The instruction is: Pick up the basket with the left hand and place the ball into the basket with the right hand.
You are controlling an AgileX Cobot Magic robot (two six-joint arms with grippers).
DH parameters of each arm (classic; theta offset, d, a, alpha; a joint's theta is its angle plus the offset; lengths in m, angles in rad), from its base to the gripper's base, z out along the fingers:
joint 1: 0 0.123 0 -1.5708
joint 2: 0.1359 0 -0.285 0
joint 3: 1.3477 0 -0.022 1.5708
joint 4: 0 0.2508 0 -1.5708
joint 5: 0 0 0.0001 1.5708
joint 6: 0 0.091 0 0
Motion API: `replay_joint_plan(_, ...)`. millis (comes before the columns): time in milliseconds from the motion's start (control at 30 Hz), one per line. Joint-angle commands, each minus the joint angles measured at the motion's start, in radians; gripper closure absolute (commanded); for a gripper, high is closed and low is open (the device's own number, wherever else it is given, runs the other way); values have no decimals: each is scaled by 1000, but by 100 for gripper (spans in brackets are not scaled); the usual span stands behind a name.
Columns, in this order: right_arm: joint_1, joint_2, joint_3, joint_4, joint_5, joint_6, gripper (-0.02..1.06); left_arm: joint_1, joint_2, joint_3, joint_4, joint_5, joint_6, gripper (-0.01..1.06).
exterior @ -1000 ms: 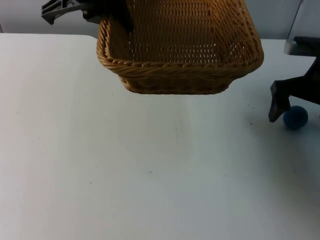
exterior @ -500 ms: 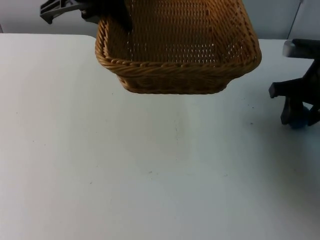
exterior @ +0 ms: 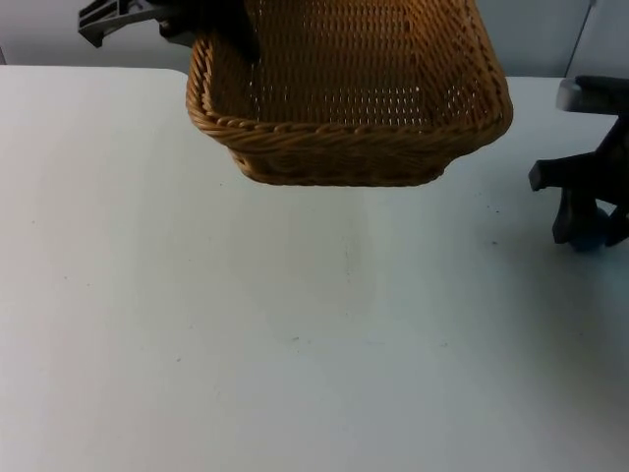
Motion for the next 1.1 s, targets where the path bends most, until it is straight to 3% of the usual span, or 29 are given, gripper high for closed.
replay_joint_plan(0,3,-45,-7,1,2,4,104,1,-11,-9,-15,-15,-8,105)
replay_joint_plan(233,3,-188,-28,39,33,-20,104,1,-11,-9,-15,-18,-8,105)
replay_joint_plan(567,3,-345,-161,90,175,-94,104,1,-11,-9,-15,-24,-8,105)
replay_joint_plan(833,56,-402,-242,168,167,-228,104,1,-11,-9,-15,-34,-8,105)
replay_joint_plan(1067,202,-398,-280,183,73,-304,104,1,-11,-9,-15,-36,-5,105)
